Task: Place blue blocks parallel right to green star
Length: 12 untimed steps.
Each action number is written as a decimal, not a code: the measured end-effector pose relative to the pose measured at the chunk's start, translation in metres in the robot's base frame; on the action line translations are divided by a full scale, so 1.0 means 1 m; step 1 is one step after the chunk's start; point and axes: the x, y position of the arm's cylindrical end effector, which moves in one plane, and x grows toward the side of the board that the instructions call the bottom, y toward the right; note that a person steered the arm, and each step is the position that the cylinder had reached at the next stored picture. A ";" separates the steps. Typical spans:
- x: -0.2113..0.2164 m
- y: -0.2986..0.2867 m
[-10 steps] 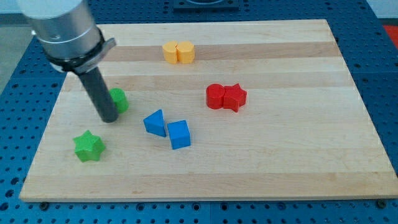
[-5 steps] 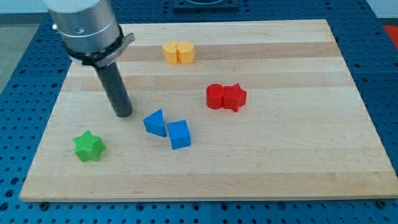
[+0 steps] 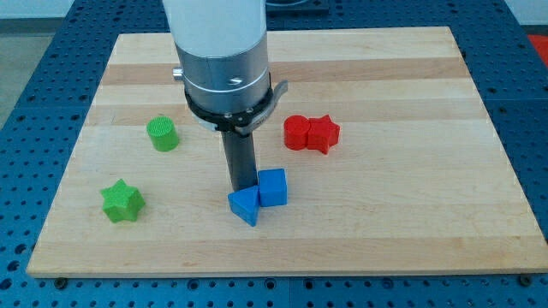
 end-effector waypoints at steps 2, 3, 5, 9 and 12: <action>-0.030 -0.042; -0.035 -0.011; -0.003 0.011; -0.004 0.081; 0.003 0.146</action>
